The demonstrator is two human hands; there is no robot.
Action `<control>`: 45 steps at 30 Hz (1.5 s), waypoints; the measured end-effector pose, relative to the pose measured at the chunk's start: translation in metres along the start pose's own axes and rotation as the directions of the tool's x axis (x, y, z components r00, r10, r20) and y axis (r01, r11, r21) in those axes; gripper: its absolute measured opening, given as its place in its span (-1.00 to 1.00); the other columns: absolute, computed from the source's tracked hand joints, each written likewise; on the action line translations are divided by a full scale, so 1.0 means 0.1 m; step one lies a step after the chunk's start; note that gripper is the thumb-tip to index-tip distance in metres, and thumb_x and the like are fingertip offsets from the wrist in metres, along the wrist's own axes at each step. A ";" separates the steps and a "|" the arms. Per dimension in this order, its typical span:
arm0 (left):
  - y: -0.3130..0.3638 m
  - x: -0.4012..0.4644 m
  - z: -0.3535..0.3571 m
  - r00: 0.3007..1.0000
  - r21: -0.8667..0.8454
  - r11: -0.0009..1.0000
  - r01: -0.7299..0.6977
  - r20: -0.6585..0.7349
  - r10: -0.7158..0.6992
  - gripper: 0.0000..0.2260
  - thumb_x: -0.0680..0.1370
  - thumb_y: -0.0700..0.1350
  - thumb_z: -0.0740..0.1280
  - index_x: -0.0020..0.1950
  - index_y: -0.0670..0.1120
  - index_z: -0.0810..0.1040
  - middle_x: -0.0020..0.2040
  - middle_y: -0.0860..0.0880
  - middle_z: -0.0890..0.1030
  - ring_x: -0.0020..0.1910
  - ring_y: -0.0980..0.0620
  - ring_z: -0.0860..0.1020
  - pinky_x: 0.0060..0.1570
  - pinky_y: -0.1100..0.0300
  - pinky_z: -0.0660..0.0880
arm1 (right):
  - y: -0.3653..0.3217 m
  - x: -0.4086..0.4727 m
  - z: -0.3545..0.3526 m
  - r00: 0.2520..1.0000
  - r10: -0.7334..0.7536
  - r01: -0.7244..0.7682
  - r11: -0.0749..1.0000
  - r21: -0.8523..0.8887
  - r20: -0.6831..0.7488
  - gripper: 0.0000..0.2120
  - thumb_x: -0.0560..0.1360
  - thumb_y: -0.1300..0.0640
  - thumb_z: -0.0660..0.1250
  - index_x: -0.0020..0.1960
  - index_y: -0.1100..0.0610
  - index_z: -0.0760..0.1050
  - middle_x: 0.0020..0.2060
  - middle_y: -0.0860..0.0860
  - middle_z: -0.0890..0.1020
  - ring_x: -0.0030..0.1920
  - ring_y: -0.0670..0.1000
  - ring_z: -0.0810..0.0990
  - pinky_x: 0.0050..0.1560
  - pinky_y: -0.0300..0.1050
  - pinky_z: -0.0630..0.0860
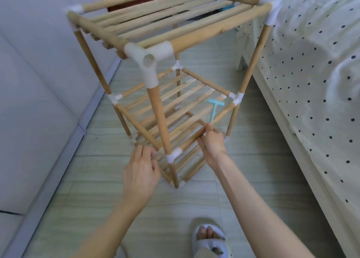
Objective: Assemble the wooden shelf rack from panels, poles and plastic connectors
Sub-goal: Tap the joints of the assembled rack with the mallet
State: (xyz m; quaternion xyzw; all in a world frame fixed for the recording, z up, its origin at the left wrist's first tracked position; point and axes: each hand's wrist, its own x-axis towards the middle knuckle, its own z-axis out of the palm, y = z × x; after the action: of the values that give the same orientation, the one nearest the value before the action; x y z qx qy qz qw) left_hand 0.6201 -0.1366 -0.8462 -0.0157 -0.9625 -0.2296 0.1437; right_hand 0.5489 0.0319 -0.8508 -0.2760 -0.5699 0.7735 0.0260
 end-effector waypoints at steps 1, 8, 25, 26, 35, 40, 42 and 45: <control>-0.05 0.12 0.07 0.997 0.061 0.998 -0.029 0.078 0.024 -0.74 0.46 -0.30 0.21 0.13 -0.17 0.49 0.10 -0.17 0.51 0.10 -0.21 0.49 -0.05 -0.04 0.46 | -0.08 0.11 -0.01 1.000 -0.018 0.018 1.000 0.019 -0.021 -0.66 0.65 0.08 0.03 -0.28 0.09 0.35 -0.32 0.00 0.39 -0.17 -0.01 0.40 0.09 -0.09 0.44; -0.10 0.94 0.57 0.843 0.247 0.901 -0.356 0.502 0.195 -0.58 0.64 0.07 -0.07 0.52 0.14 0.03 0.54 0.02 0.06 0.52 -0.01 -0.07 0.44 -0.13 -0.17 | -0.33 0.40 -0.38 0.999 -0.031 0.027 0.991 0.128 0.027 -0.68 0.65 0.14 0.02 -0.25 0.14 0.32 -0.25 0.05 0.42 -0.19 -0.04 0.46 0.05 -0.14 0.47; 0.29 0.62 0.89 0.929 0.322 0.897 -0.302 0.309 0.202 -0.59 0.62 0.07 -0.13 0.46 0.14 0.20 0.52 -0.08 0.13 0.46 -0.16 0.11 0.40 -0.07 0.03 | -0.08 -0.17 -1.68 0.932 -0.168 0.153 0.986 -0.071 -0.322 -0.73 0.64 0.16 0.05 -0.16 0.16 0.43 -0.63 -0.16 0.21 -0.64 -0.16 0.13 -0.61 -0.36 0.10; 0.29 0.63 0.90 0.930 0.310 0.904 -0.294 0.310 0.197 -0.59 0.62 0.06 -0.12 0.46 0.15 0.18 0.54 -0.06 0.08 0.50 -0.14 0.03 0.43 -0.07 -0.02 | -0.06 -0.18 -1.68 0.902 -0.167 0.167 0.985 -0.036 -0.398 -0.72 0.64 0.15 0.04 -0.19 0.13 0.39 -0.63 -0.15 0.22 -0.65 -0.16 0.14 -0.62 -0.38 0.10; 0.30 0.63 0.89 0.928 0.303 0.911 -0.281 0.329 0.177 -0.61 0.64 0.06 -0.12 0.47 0.16 0.16 0.54 -0.05 0.05 0.49 -0.11 0.04 0.45 -0.05 -0.05 | 0.23 -0.38 -1.41 0.960 0.018 0.030 0.986 0.164 -0.279 -0.68 0.67 0.10 -0.06 -0.26 0.07 0.17 -0.61 -0.13 0.14 -0.66 -0.17 0.08 -0.62 -0.36 0.02; 0.29 0.63 0.90 0.933 0.319 0.908 -0.271 0.319 0.167 -0.60 0.63 0.06 -0.14 0.47 0.17 0.14 0.55 -0.05 0.05 0.47 -0.11 0.10 0.44 -0.04 -0.05 | 0.28 -0.49 -1.29 0.995 0.099 -0.089 0.954 0.285 -0.021 -0.67 0.67 0.06 -0.05 -0.24 0.11 0.24 -0.57 -0.10 0.14 -0.63 -0.13 0.08 -0.61 -0.36 0.04; 0.30 0.63 0.90 0.933 0.326 0.903 -0.279 0.315 0.175 -0.59 0.63 0.07 -0.15 0.47 0.17 0.14 0.54 -0.06 0.07 0.46 -0.12 0.12 0.43 -0.04 -0.03 | 0.27 -0.49 -1.30 0.978 0.020 0.064 0.917 0.395 -0.207 -0.66 0.67 0.05 -0.07 -0.26 0.09 0.21 -0.57 -0.09 0.14 -0.62 -0.14 0.09 -0.59 -0.33 0.04; 0.30 0.63 0.90 0.936 0.340 0.896 -0.285 0.302 0.183 -0.59 0.62 0.07 -0.15 0.47 0.15 0.17 0.54 -0.07 0.10 0.42 -0.14 0.18 0.39 -0.03 0.02 | 0.41 -0.56 -1.18 0.989 0.127 -0.105 0.961 0.254 -0.070 -0.65 0.67 0.06 -0.06 -0.28 0.08 0.21 -0.58 -0.10 0.16 -0.61 -0.14 0.11 -0.60 -0.32 0.03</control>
State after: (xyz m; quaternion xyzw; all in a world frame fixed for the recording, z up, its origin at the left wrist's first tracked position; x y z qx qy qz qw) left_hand 0.5386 -0.0717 -0.8924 -0.1346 -0.9899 -0.0162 0.0424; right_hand 0.6607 0.1000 -0.8884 -0.3365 -0.4491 0.8268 0.0397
